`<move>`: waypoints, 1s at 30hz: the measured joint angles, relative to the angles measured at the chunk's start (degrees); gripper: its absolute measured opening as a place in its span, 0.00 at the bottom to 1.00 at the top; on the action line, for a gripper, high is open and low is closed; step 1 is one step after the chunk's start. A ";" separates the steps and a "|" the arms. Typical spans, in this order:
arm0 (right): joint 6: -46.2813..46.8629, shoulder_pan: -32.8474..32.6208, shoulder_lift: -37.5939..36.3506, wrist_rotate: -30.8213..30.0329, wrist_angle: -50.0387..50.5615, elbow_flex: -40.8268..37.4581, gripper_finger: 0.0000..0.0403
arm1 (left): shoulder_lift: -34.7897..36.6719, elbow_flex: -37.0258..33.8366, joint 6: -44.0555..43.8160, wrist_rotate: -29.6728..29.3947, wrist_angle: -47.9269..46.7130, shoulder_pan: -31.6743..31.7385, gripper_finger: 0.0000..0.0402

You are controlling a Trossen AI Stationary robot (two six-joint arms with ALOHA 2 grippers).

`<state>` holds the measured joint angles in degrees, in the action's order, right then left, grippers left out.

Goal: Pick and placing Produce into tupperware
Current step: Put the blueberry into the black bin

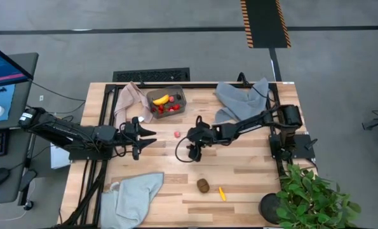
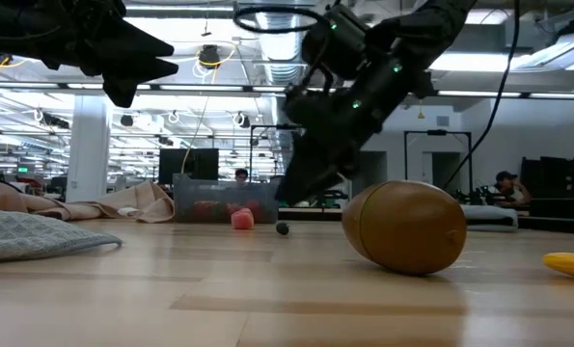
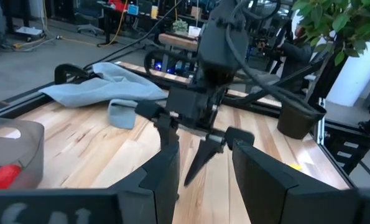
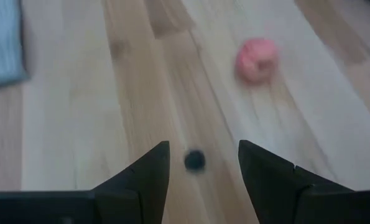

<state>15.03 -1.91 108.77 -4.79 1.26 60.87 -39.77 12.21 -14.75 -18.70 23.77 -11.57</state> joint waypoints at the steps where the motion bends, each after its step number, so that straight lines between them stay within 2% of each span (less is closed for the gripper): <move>1: 0.00 0.00 0.38 0.02 0.36 0.31 0.53 | 0.00 0.00 -0.02 0.02 0.10 0.00 0.35; 7: 0.01 0.04 2.36 0.06 2.46 0.86 0.53 | 0.00 0.00 0.00 0.02 -0.04 0.00 0.35; 30: 0.00 0.15 4.67 0.23 -0.82 1.10 0.51 | 0.00 0.00 -0.02 0.04 -0.31 0.00 0.35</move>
<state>15.03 -1.76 113.44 -4.56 0.44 61.98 -39.77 12.21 -14.76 -18.65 23.46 -11.57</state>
